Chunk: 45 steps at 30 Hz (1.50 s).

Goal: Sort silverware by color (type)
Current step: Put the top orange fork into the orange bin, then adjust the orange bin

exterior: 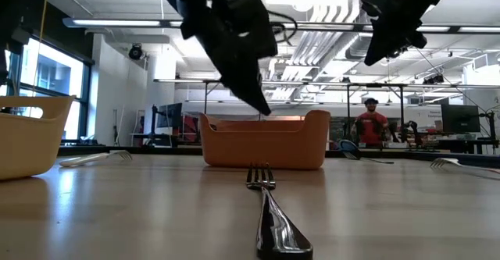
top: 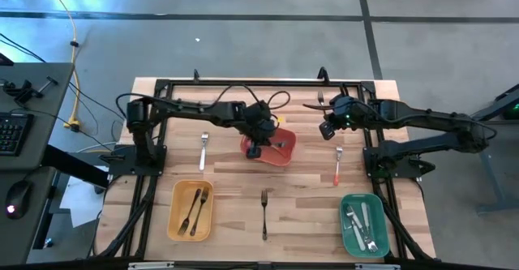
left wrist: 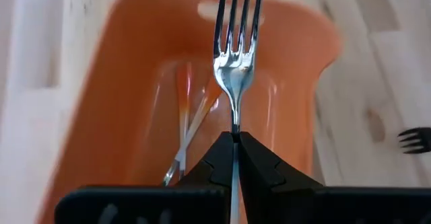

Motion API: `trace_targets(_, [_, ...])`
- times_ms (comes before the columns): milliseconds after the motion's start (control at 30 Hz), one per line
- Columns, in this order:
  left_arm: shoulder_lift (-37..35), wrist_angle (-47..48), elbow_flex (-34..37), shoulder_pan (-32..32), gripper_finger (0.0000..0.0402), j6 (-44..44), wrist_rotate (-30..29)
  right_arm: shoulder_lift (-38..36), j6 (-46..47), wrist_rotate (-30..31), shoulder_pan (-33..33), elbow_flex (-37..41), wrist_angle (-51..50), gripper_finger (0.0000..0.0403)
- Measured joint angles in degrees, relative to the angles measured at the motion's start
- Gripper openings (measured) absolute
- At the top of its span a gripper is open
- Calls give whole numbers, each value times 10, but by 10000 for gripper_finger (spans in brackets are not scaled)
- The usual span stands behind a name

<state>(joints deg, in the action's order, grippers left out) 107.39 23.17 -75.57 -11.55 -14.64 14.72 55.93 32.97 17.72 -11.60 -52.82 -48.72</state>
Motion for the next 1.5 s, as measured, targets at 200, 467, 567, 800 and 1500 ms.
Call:
trace_targets(200, [25, 1, 0, 0, 10, 32, -1, 17, 3, -21, 2, 0, 1, 0])
trace_targets(467, [-23, 48, 0, -12, 56, 25, -2, 88, 2, -61, 52, 0, 61, 0])
trace_targets(567, [-63, 44, 4, -33, 46, 26, 27, 118, 11, -81, 85, 0, 103, 0])
trace_targets(800, [-171, -41, 79, -102, 4, 68, 124, 188, 12, -113, 202, 0, 205, 0])
trace_targets(1500, [-339, -303, 362, -133, 0, 251, 102, 333, 68, -23, 259, 1, 300, 0])
